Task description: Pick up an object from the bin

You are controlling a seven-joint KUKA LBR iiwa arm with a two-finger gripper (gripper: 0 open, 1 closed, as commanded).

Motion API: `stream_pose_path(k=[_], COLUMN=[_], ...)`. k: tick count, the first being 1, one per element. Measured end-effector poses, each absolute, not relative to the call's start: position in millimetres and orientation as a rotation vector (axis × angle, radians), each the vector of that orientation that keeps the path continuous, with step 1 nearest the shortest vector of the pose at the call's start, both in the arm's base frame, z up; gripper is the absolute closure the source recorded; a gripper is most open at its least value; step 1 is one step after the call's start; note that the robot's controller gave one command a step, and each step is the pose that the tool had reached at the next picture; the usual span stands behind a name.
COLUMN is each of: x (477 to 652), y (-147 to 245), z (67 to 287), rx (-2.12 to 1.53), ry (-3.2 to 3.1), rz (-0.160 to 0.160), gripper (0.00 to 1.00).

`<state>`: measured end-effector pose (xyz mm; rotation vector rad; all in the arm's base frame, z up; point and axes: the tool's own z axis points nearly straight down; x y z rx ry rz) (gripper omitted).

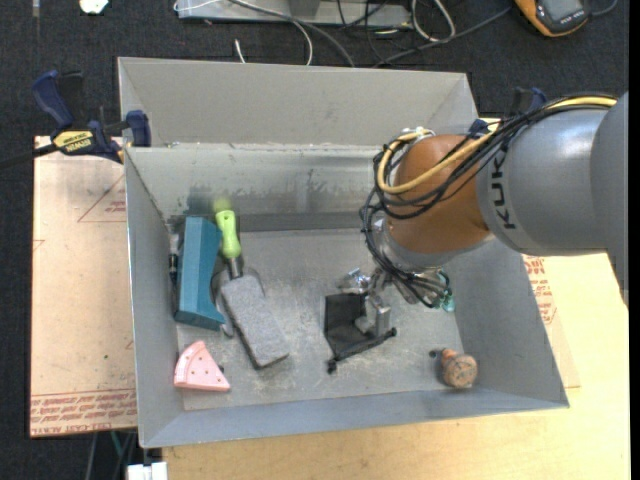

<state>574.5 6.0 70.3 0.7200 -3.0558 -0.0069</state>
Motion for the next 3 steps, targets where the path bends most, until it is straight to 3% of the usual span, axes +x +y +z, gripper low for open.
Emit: stream_pose_path(k=[1,2,3], x=[574.4,572.2,574.2], y=[6.0,6.5,6.6], z=[71.1,109.2,167.9], rx=[0.720,0.717,0.719], ry=[-3.056,-3.051,-3.056], rz=[-0.007,-0.010,-0.008], gripper=[1.00,1.00,1.00])
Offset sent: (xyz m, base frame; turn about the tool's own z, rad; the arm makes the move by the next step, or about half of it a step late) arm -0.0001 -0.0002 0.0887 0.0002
